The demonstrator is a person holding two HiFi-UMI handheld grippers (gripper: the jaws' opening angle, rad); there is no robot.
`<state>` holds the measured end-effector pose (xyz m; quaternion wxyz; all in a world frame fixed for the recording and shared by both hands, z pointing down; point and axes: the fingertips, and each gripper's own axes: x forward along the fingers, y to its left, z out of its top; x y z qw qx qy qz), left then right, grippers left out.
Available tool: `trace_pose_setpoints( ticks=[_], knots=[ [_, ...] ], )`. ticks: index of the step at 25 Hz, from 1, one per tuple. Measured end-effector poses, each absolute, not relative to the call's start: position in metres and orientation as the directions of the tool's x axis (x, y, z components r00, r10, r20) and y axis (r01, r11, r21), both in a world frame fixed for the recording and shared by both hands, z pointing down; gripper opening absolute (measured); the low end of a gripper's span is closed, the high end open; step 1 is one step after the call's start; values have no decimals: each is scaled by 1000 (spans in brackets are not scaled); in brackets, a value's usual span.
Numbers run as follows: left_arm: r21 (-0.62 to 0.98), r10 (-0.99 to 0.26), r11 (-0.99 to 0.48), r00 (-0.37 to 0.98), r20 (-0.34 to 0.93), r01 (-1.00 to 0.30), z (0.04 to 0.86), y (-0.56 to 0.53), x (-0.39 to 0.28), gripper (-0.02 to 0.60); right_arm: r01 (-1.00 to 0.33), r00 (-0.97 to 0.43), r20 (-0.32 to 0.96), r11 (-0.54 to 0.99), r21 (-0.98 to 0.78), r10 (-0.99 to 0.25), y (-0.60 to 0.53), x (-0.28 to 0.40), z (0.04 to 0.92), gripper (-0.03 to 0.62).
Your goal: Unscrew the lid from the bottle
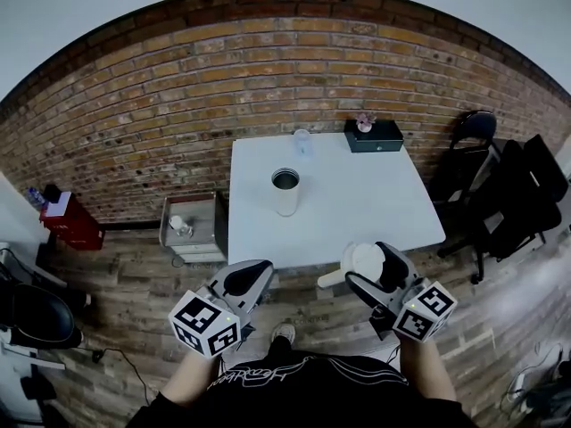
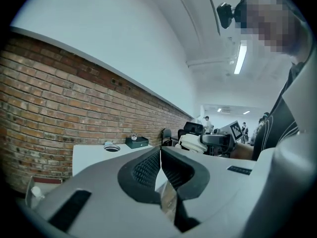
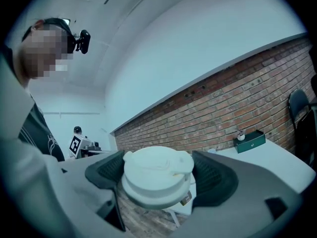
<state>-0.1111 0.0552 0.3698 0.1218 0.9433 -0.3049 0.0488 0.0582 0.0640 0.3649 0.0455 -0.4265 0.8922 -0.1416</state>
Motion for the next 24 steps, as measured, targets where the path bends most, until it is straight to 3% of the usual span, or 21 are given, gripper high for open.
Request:
trace_pose_setpoints(
  ticks=[24],
  knots=[
    [185, -592, -769, 791, 155, -612, 368, 133, -114, 32, -732, -656, 33, 625, -270, -754, 129, 61, 360, 419]
  ],
)
